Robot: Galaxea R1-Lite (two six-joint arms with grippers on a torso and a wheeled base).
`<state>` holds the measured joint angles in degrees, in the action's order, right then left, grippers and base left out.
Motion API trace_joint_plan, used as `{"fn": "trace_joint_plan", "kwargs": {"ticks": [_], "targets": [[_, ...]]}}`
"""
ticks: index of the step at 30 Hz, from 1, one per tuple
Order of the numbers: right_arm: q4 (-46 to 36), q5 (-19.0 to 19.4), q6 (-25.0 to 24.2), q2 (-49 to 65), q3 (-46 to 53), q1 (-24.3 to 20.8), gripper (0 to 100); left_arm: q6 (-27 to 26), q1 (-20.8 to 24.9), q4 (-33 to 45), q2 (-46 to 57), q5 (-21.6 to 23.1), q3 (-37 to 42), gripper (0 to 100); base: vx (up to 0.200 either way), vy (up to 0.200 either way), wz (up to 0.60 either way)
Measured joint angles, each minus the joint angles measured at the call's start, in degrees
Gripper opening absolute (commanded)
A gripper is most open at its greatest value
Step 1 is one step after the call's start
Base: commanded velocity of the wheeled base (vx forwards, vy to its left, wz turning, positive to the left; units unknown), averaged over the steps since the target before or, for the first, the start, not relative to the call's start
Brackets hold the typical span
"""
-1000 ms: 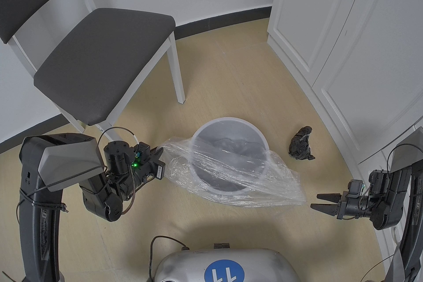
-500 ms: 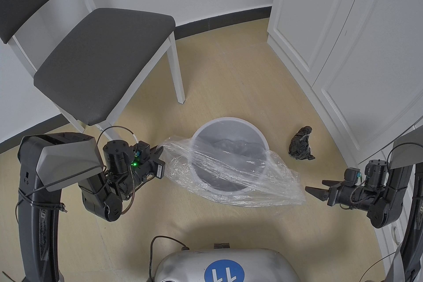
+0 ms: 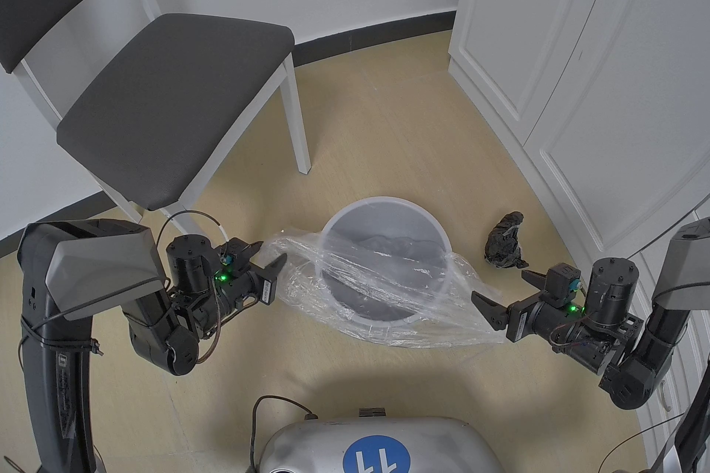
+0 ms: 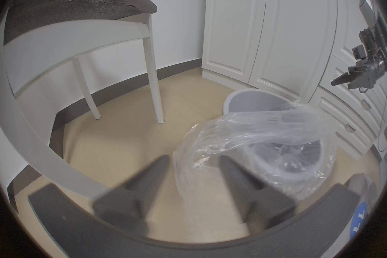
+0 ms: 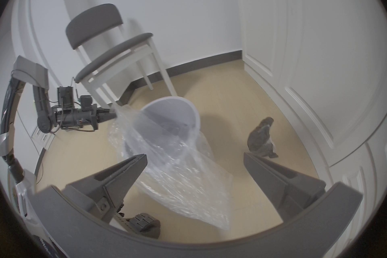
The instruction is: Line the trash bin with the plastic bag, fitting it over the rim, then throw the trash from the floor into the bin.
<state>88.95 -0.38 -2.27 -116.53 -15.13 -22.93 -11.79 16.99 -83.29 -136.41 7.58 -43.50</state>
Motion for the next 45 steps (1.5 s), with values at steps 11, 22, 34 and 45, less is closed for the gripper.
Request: {"fn": "trace_joint_plan", "kwargs": {"ticks": [11,22,34,45], "targets": [[0.0,-1.3,1.3,2.7,1.8,-3.6,100,0.0,-1.5,3.2,7.0,12.4,7.9,100,0.0,0.0,0.0],[0.0,-7.6,3.0,1.6,1.8,-10.5,100,-0.9,-1.5,2.9,10.6,10.8,10.1,100,0.0,0.0,0.0],[0.0,-8.7,15.9,-1.9,-0.5,-11.8,100,-2.3,0.6,0.5,15.1,5.5,12.0,100,0.0,0.0,0.0],[-16.6,-12.6,23.0,-2.9,-13.0,-12.8,100,-6.1,1.4,-1.1,21.6,1.0,12.1,100,0.0,0.0,0.0]]}}
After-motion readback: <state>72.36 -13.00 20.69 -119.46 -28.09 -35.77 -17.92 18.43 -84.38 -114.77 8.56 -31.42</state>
